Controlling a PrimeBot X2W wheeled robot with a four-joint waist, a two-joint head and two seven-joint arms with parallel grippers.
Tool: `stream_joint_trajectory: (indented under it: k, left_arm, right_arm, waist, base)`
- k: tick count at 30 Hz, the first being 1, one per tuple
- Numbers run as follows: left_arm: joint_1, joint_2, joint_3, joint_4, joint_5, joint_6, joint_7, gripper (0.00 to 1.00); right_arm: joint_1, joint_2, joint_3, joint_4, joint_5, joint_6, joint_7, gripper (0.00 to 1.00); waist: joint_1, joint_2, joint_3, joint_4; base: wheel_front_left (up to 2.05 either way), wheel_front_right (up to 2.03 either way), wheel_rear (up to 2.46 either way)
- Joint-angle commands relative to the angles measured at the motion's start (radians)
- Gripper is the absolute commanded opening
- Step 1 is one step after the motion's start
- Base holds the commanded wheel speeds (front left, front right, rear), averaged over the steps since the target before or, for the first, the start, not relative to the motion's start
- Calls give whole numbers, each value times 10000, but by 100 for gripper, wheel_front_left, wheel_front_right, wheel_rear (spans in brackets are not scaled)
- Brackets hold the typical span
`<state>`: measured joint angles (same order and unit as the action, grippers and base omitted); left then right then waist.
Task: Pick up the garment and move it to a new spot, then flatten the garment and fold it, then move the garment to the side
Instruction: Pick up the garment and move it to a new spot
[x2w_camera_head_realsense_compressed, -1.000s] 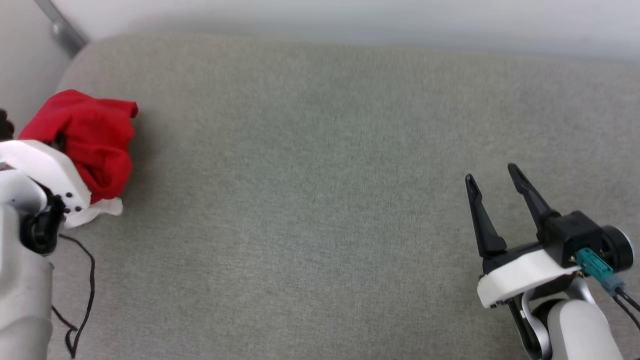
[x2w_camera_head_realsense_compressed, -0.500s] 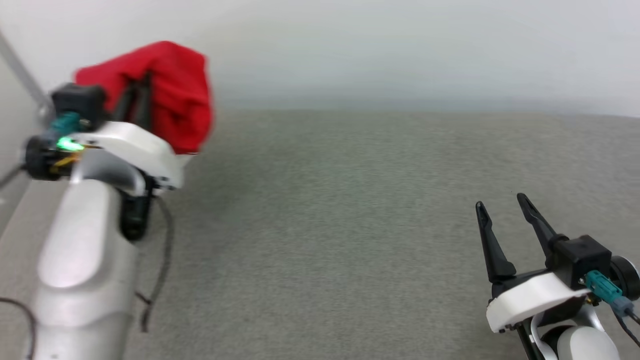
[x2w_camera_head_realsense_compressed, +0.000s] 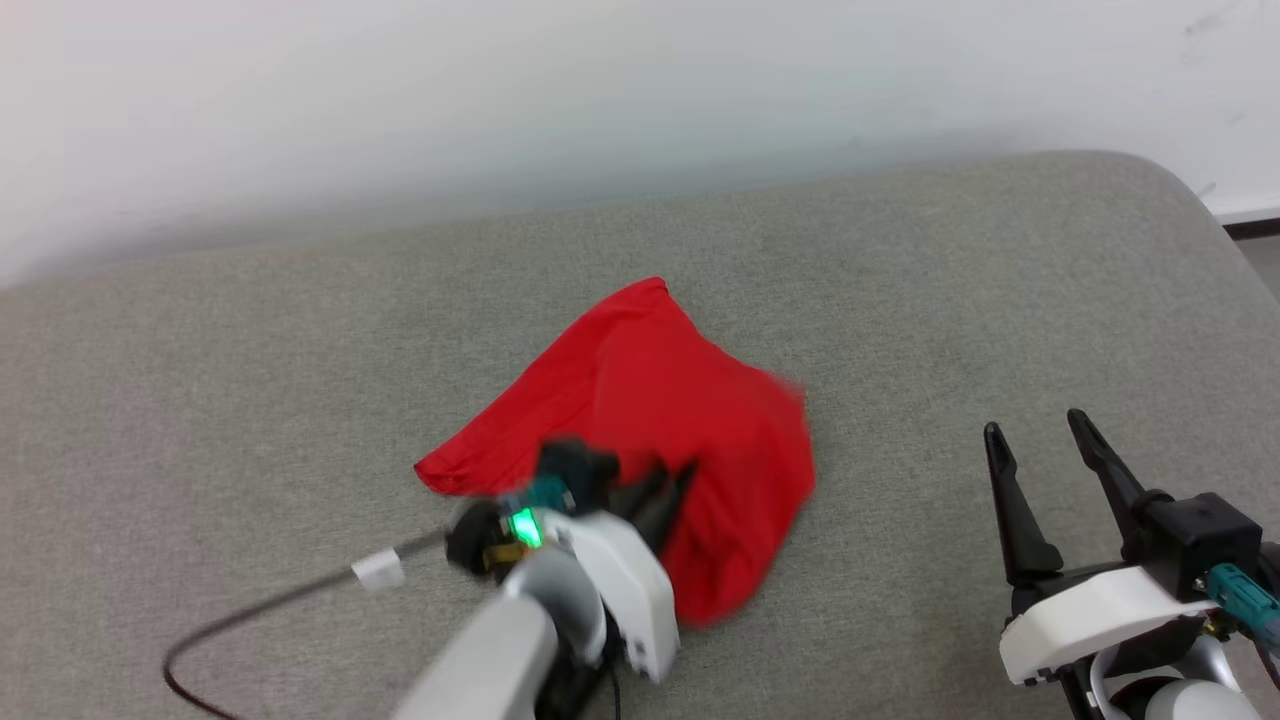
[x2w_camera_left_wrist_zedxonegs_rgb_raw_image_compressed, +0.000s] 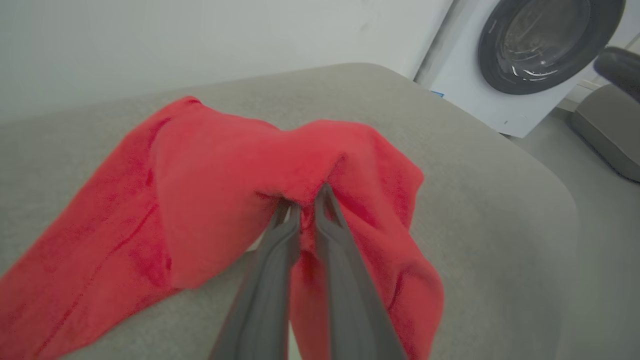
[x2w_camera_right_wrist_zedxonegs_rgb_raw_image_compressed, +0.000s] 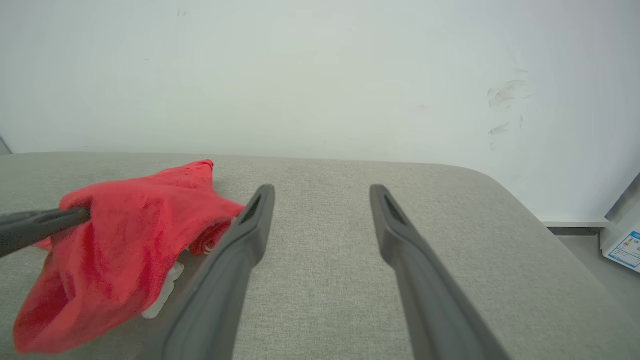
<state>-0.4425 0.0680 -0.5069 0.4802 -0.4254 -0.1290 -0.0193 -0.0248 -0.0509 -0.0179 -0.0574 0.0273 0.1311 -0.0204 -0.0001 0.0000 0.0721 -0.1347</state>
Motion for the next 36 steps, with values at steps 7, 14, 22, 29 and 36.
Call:
stream_joint_trajectory:
  k: [7,14,22,29,36]
  left_arm:
    - [1255,-76,-1236,82,-327,27,-787,100]
    - [999,188,-745,-909,310,748,-2260,100]
    - [1655,947,1095,-2278,368,2161,-2466,100]
    - [2858,1736,2066,-2972,370,2803,-2468,100]
    - [3319,1983,2115,-3394,278,2891,-2322,100]
  right_arm:
    - [33,8,-83,78,173,-5,-133,100]
    - [142,7,-265,113,84,-5,-83,100]
    - [466,7,-394,38,110,-7,85,100]
    - [647,7,-317,20,196,-7,142,100]
    - [720,7,-316,44,272,-7,172,100]
  waist:
    - [1,0,47,308]
    - [1,0,-393,1055]
    - [1,0,-773,1657]
    - [1,0,-869,1764]
    - [1,0,-913,1783]
  base:
    - [0,0,0]
    - [0,0,0]
    - [0,0,0]
    - [0,0,0]
    - [0,0,0]
